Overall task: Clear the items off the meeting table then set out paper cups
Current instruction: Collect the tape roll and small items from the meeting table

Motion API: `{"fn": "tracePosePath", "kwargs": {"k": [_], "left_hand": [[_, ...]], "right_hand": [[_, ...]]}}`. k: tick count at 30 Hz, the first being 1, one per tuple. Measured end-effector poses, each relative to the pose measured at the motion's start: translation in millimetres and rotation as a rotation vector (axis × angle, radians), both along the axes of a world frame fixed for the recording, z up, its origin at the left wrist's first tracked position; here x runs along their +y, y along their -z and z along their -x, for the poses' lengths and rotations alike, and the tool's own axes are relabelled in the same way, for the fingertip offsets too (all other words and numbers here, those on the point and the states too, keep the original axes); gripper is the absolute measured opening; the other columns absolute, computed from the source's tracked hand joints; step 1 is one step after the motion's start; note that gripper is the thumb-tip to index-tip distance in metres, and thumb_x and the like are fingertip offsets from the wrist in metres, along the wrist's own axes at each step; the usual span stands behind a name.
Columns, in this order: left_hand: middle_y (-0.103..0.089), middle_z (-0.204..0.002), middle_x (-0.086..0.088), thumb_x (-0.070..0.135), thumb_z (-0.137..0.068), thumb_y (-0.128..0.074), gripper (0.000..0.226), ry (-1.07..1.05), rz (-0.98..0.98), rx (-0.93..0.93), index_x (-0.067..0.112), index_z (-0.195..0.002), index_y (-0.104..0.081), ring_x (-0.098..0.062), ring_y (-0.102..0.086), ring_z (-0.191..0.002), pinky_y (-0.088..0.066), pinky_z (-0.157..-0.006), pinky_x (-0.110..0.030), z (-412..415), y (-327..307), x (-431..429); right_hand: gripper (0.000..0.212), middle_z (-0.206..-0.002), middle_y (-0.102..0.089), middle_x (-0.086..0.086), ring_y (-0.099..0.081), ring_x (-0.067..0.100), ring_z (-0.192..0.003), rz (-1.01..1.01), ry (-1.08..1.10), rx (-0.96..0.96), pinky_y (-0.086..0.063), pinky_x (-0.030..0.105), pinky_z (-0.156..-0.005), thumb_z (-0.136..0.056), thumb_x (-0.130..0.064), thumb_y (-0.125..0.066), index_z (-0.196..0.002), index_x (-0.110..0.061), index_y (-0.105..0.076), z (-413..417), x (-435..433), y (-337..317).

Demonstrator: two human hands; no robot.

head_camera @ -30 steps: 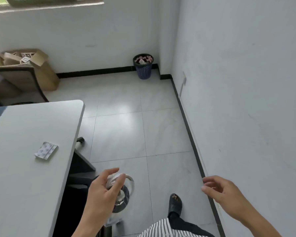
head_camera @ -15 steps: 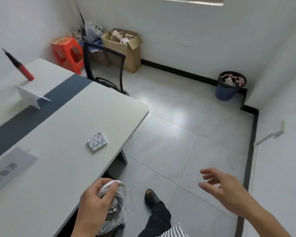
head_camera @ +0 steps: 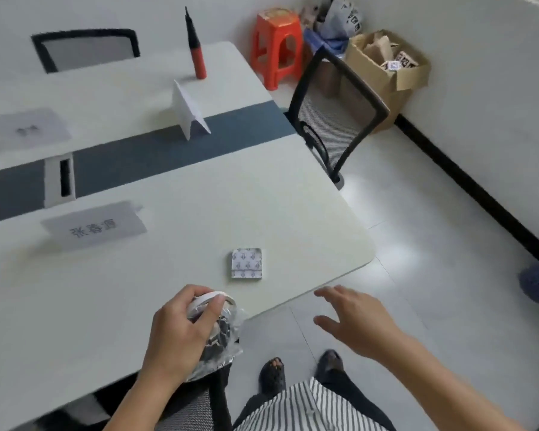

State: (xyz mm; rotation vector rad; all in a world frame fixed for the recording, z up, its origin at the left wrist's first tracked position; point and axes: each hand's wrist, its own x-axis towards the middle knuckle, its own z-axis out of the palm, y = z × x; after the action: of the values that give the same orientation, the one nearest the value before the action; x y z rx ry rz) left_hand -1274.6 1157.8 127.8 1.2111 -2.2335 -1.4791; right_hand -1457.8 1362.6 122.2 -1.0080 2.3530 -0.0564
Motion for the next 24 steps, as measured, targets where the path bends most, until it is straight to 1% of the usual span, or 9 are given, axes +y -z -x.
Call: {"fn": "tracePosePath", "kwargs": {"k": [2, 3, 5, 7, 11, 15, 18, 21, 24], "left_hand": [[-0.072, -0.077, 0.013, 0.030, -0.084, -0.069, 0.005, -0.110, -0.017, -0.033, 0.026, -0.082, -0.068, -0.015, -0.070, -0.067, -0.055, -0.064, -0.031, -15.1, 5.2, -2.9], [-0.072, -0.075, 0.011, 0.028, -0.084, -0.069, 0.004, -0.173, -0.025, -0.049, 0.026, -0.082, -0.068, -0.014, -0.069, -0.065, -0.054, -0.063, -0.029, -23.4, 7.6, -2.0], [-0.072, -0.073, 0.008, 0.025, -0.085, -0.069, 0.005, -0.302, -0.045, -0.078, 0.026, -0.080, -0.069, -0.009, -0.066, -0.059, -0.051, -0.058, -0.019, -37.6, 9.0, 5.5], [-0.072, -0.074, 0.009, 0.023, -0.084, -0.069, 0.007, -0.421, -0.061, -0.114, 0.026, -0.078, -0.070, -0.005, -0.065, -0.060, -0.045, -0.052, -0.008, -46.4, 7.8, 17.8], [-0.071, -0.066, 0.004, 0.016, -0.085, -0.068, 0.006, -0.625, -0.110, -0.158, 0.018, -0.080, -0.070, -0.001, -0.060, -0.045, -0.042, -0.042, -0.007, -45.8, 3.2, 48.1], [-0.069, -0.058, -0.007, 0.013, -0.084, -0.069, 0.006, -0.743, -0.146, -0.169, 0.015, -0.079, -0.070, -0.003, -0.060, -0.044, -0.045, -0.043, -0.010, -29.4, 6.5, 76.6], [-0.072, -0.073, -0.011, 0.015, -0.085, -0.068, 0.005, -0.782, -0.166, -0.149, 0.016, -0.080, -0.070, -0.014, -0.068, -0.057, -0.049, -0.047, -0.011, -12.0, 5.8, 93.2], [-0.072, -0.081, -0.003, 0.018, -0.084, -0.068, 0.003, -0.834, -0.135, -0.145, 0.017, -0.082, -0.070, -0.010, -0.067, -0.063, -0.047, -0.049, -0.009, 1.2, 2.3, 103.5], [-0.071, -0.083, 0.001, 0.020, -0.084, -0.068, 0.003, -0.884, -0.107, -0.146, 0.019, -0.082, -0.070, -0.009, -0.066, -0.067, -0.047, -0.051, -0.008, 6.1, -0.1, 115.9]], "right_hand": [[0.053, -0.134, -0.057, -0.002, -0.057, 0.020, -0.118, -0.009, -0.170, -0.017, -0.047, 0.035, -0.092, -0.094, -0.047, -0.049, -0.142, -0.027, -0.041, 18.0, -40.7, 19.4], [0.052, -0.133, -0.057, 0.000, -0.056, 0.022, -0.118, -0.016, -0.246, -0.028, -0.047, 0.036, -0.092, -0.094, -0.046, -0.049, -0.141, -0.026, -0.042, 25.6, -60.4, 32.8], [0.050, -0.132, -0.057, 0.004, -0.054, 0.025, -0.120, 0.003, -0.360, -0.038, -0.047, 0.038, -0.092, -0.094, -0.042, -0.049, -0.140, -0.023, -0.043, 38.0, -98.8, 62.3], [0.052, -0.137, -0.053, 0.006, -0.048, 0.027, -0.124, 0.059, -0.420, -0.038, -0.047, 0.040, -0.094, -0.093, -0.042, -0.050, -0.140, -0.021, -0.042, 47.1, -133.5, 93.5], [0.069, -0.141, -0.045, 0.008, -0.041, 0.030, -0.128, 0.060, -0.439, -0.001, -0.042, 0.044, -0.098, -0.086, -0.056, -0.054, -0.141, -0.020, -0.036, 52.8, -184.4, 137.8], [0.078, -0.123, -0.050, 0.010, -0.046, 0.030, -0.117, -0.006, -0.419, 0.012, -0.043, 0.041, -0.088, -0.069, -0.061, -0.069, -0.127, -0.017, -0.041, 52.2, -214.3, 150.2], [0.072, -0.119, -0.048, 0.009, -0.048, 0.030, -0.113, -0.035, -0.414, -0.033, -0.042, 0.038, -0.081, -0.069, -0.053, -0.074, -0.122, -0.015, -0.044, 50.5, -222.6, 147.6], [0.058, -0.118, -0.043, 0.010, -0.055, 0.035, -0.104, -0.004, -0.447, -0.024, -0.040, 0.037, -0.073, -0.077, -0.042, -0.068, -0.121, -0.014, -0.042, 46.1, -221.6, 144.7], [0.054, -0.114, -0.049, 0.008, -0.063, 0.033, -0.094, -0.034, -0.460, -0.040, -0.041, 0.034, -0.072, -0.077, -0.042, -0.065, -0.120, -0.018, -0.042, 49.1, -219.5, 141.3]]}}
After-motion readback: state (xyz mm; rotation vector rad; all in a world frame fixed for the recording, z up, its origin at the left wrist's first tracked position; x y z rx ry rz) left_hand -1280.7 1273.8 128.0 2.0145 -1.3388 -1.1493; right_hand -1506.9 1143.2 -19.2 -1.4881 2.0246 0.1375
